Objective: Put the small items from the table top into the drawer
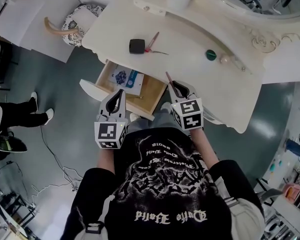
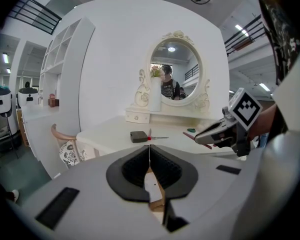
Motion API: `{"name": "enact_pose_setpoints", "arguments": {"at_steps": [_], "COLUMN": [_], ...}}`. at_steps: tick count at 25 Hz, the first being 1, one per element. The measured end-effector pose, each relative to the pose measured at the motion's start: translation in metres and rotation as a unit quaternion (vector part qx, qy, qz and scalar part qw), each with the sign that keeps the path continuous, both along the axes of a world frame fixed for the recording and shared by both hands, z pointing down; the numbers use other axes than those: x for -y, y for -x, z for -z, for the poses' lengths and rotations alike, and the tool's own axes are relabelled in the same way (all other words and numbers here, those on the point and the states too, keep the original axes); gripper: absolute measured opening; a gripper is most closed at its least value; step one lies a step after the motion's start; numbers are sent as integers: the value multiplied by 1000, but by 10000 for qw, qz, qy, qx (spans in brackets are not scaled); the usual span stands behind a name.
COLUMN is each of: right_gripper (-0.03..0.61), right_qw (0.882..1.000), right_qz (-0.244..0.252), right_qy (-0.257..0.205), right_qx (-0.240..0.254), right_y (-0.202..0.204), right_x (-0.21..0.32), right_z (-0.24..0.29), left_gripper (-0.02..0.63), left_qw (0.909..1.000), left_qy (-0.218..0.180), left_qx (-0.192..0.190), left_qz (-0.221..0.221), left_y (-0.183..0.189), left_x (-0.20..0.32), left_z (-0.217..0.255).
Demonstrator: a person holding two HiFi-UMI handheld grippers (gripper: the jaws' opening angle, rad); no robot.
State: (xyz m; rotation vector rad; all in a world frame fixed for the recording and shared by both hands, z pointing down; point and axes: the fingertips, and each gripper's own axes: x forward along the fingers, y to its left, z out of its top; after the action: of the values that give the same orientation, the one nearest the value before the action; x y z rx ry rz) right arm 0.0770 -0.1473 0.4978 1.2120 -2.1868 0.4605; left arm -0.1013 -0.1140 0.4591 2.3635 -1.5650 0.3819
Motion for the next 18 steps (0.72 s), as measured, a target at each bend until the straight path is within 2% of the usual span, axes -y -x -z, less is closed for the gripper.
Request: {"name": "enact_pose_setpoints", "arguments": {"at_steps": [5, 11, 18], "right_gripper": [49, 49, 49], "right_qw": [10000, 9998, 9986], "right_qz": [33, 95, 481], "right_qy": [47, 173, 213], "right_qx": [-5, -23, -20], "right_y": [16, 30, 59], "right_x": [-8, -18, -18], "right_z": [-4, -16, -21], "left_gripper": [15, 15, 15], "left_qw": [9999, 9999, 9999], "left_qy": [-9, -8, 15], "left_qx": [51, 65, 69], "left_qz": [-137, -105, 79], "left_y": [6, 19, 38], "left_x": [-6, -11, -18], "left_z": [-1, -3, -5]}}
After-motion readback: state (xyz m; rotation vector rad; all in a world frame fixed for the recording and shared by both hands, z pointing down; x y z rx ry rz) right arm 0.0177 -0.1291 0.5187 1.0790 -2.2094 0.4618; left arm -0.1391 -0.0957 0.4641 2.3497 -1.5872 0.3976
